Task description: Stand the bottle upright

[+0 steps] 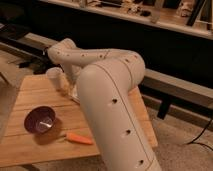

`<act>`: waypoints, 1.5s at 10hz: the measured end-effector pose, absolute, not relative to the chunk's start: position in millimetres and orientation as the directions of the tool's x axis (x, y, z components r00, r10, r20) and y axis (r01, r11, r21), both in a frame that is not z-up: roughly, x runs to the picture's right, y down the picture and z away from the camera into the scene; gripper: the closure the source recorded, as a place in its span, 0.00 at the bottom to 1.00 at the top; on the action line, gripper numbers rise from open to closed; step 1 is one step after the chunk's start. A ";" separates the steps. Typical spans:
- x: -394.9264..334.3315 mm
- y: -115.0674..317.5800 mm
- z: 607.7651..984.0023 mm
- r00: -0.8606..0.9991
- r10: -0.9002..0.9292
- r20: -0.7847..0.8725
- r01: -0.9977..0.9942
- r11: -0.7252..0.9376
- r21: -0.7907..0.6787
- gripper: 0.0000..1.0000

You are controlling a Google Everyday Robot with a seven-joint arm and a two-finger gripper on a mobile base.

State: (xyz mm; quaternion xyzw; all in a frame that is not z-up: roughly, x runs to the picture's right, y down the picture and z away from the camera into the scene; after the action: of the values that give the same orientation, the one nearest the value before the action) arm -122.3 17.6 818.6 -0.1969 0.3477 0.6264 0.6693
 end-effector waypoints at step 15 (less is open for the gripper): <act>-99.2 -9.1 876.3 0.011 0.763 -0.647 -0.953 0.205 0.225 0.20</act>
State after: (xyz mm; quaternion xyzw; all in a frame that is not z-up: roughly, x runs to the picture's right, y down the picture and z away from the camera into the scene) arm -99.2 -9.1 876.3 -0.1394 0.3407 0.6150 0.6973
